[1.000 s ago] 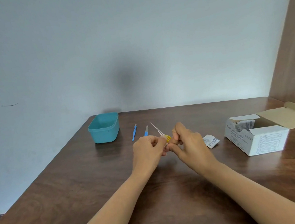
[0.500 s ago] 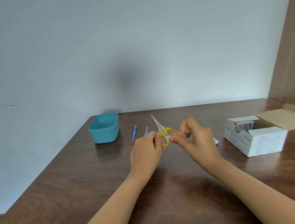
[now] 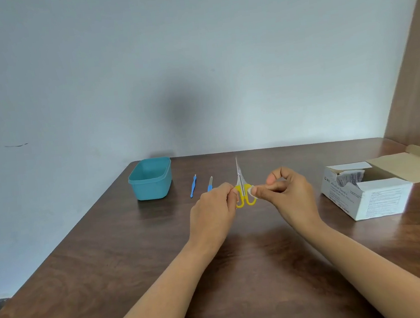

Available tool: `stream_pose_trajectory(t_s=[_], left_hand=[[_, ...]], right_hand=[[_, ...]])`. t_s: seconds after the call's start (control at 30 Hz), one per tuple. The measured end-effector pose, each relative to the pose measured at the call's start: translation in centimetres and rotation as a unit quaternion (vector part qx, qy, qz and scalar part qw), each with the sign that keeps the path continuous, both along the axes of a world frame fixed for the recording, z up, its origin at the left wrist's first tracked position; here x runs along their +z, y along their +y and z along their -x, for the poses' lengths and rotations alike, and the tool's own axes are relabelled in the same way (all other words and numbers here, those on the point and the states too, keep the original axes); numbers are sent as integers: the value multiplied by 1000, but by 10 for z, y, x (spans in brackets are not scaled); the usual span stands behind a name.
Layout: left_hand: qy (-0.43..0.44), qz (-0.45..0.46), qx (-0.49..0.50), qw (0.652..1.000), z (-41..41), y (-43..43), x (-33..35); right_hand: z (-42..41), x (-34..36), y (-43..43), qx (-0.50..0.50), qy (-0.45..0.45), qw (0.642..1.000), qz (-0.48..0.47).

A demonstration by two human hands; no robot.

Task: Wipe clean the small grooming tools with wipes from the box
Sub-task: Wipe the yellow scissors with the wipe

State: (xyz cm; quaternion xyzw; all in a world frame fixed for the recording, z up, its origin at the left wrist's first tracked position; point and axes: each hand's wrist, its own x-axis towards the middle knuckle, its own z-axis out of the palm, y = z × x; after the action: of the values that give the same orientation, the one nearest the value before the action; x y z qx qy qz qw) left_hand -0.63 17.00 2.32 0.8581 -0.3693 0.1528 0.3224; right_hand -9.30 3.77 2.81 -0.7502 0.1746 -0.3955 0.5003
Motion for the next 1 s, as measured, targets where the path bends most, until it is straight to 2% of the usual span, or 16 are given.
stream_pose_trajectory(t_s=[0.17,0.33,0.47,0.6,0.67,0.9,1.0], left_hand=[[-14,-18,-9,1000,3,0,3],[-17,-14,-29,999,4,0,2],[13,47,-29,998,2,-3,-4],[45,94,-33,994,-3,-3,-9],[57,104,-35,992,-3,-2,-7],[95,120,-35,988,-7,0,-5],[101,133,-33,985,-10,3,1]], right_hand=[[1,0,0,0,7,1000,9],[2,2,6,-24,-4,995,99],[-2,-3,7,-35,19,999,26],[-6,-12,7,11,46,988,-146],[-6,-11,6,43,43,978,-198],[-6,-5,4,133,94,964,-208],[-6,-6,6,166,65,960,-214]])
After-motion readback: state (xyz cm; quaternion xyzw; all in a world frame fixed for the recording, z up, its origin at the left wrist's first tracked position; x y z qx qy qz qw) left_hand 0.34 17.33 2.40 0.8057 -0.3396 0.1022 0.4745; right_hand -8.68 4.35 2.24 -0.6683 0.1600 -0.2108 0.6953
